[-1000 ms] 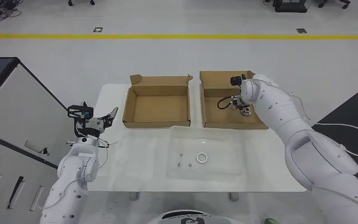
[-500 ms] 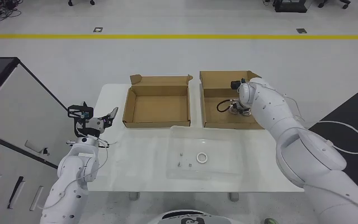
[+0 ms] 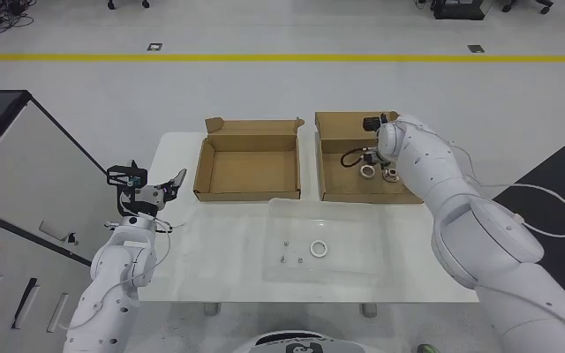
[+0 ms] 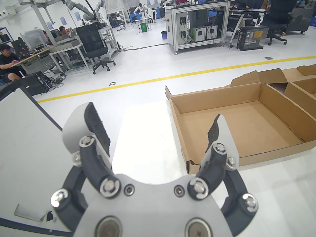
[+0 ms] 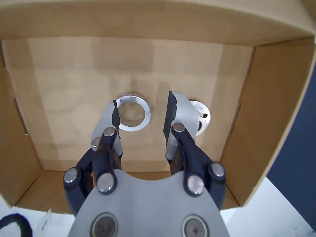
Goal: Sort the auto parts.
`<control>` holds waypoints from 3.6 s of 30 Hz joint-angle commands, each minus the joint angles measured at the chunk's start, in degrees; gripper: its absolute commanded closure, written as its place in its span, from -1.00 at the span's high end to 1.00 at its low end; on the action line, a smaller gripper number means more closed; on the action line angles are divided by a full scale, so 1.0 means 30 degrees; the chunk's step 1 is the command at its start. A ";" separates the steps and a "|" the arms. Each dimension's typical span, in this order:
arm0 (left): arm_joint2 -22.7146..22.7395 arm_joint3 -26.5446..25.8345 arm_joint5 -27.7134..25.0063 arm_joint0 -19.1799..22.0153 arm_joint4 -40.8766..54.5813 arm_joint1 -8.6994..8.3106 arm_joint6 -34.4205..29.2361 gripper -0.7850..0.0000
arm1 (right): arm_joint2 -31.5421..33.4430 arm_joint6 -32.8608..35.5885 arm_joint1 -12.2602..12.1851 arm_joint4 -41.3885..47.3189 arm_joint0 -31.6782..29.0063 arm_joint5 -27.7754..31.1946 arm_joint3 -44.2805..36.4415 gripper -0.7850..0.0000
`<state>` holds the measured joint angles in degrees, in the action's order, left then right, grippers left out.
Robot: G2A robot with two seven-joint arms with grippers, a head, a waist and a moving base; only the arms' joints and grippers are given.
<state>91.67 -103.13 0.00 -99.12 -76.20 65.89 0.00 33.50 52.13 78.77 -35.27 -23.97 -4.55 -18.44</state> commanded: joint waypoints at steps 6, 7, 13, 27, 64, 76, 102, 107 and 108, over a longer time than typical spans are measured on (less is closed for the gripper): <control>0.0000 0.0000 0.0000 0.0000 0.0000 0.0000 0.0000 1.00 | 0.0686 -0.0424 -0.0341 0.0166 0.0748 0.1233 -0.0646 1.00; 0.0000 0.0000 0.0000 0.0000 0.0000 0.0000 0.0000 1.00 | 0.0767 -0.0457 -0.0420 0.0103 0.0804 0.1359 -0.0879 1.00; 0.0000 0.0000 0.0000 0.0000 0.0000 0.0000 0.0000 1.00 | 0.1674 -0.0002 -0.1180 0.0146 0.0699 0.2033 -0.3120 1.00; 0.0000 0.0000 0.0000 0.0000 0.0000 0.0000 0.0000 1.00 | 0.9100 0.6236 -0.5572 -0.1063 -0.6865 0.1476 -2.1076 1.00; 0.0000 0.0000 0.0000 0.0000 0.0000 0.0000 0.0000 1.00 | 1.2609 1.1739 -0.7525 -0.0909 -1.6009 0.6617 -3.3655 1.00; 0.0000 0.0000 0.0000 0.0000 0.0000 0.0000 0.0000 1.00 | 0.6750 1.1958 -0.7113 -0.2573 -1.3521 0.6436 -3.2407 1.00; 0.0000 0.0000 0.0000 0.0000 0.0000 0.0000 0.0000 1.00 | 0.0704 1.1890 -0.5773 -0.3553 -0.9768 0.5036 -2.6802 -0.10; 0.0000 0.0000 0.0000 0.0000 0.0000 0.0000 0.0000 1.00 | 0.0184 1.1790 -0.5521 -0.3602 -0.9491 0.5052 -2.6093 -0.11; 0.0000 0.0000 0.0000 0.0000 0.0000 0.0000 0.0000 1.00 | 0.0104 1.1751 -0.5474 -0.3600 -0.9439 0.5048 -2.5951 -0.12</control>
<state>91.67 -103.13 0.00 -99.12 -76.20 65.89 0.00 33.98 87.46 62.25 -46.10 -52.41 10.59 -96.63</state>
